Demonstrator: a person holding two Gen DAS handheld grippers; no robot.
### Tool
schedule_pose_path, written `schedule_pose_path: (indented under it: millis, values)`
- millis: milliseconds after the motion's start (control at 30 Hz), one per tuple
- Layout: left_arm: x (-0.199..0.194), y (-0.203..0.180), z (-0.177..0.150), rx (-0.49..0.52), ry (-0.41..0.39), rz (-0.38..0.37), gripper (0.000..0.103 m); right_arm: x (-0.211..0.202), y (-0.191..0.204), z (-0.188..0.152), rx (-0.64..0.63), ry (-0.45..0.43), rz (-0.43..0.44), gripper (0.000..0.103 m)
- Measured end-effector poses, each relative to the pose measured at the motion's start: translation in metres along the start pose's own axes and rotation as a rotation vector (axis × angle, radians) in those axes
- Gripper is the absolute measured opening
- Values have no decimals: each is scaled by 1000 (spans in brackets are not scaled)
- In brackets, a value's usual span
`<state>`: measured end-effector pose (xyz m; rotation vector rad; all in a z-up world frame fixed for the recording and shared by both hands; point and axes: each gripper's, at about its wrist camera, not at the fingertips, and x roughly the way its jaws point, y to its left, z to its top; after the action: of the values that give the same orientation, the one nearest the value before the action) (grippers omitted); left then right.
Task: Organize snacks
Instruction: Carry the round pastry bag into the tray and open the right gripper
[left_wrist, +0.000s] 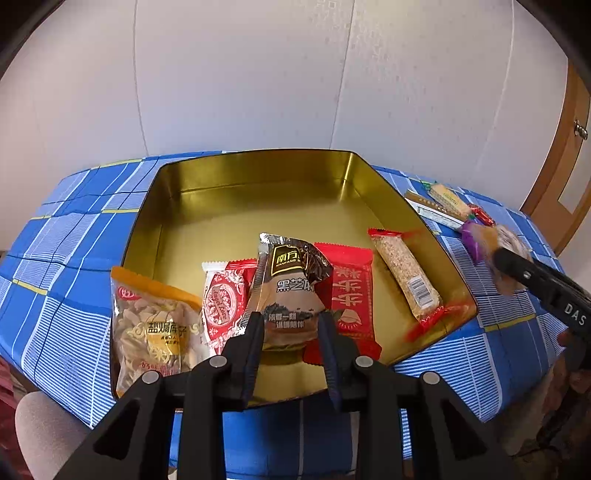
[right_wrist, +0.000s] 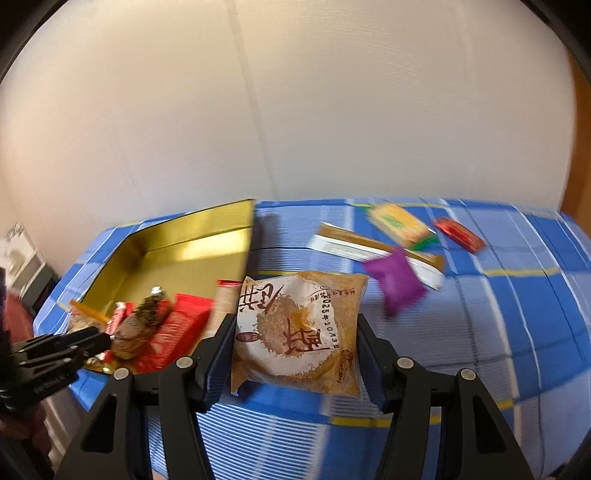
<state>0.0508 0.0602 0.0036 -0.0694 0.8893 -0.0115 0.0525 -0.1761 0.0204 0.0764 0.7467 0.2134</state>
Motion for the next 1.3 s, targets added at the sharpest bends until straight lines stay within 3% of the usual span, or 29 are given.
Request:
schedule_pose_path:
  millis: [367, 767, 967, 1300]
  values:
    - [-9, 12, -4, -28, -12, -13, 30, 58, 73, 26, -155, 141, 93, 61]
    - [-7, 23, -4, -65, 1, -35, 30, 128, 96, 45, -213, 273, 76, 62]
    - [-5, 25, -5, -76, 8, -33, 30, 126, 86, 59, -139, 191, 70, 65]
    - [-4, 21, -8, -83, 9, -40, 30, 76, 38, 46, 18, 89, 78, 65]
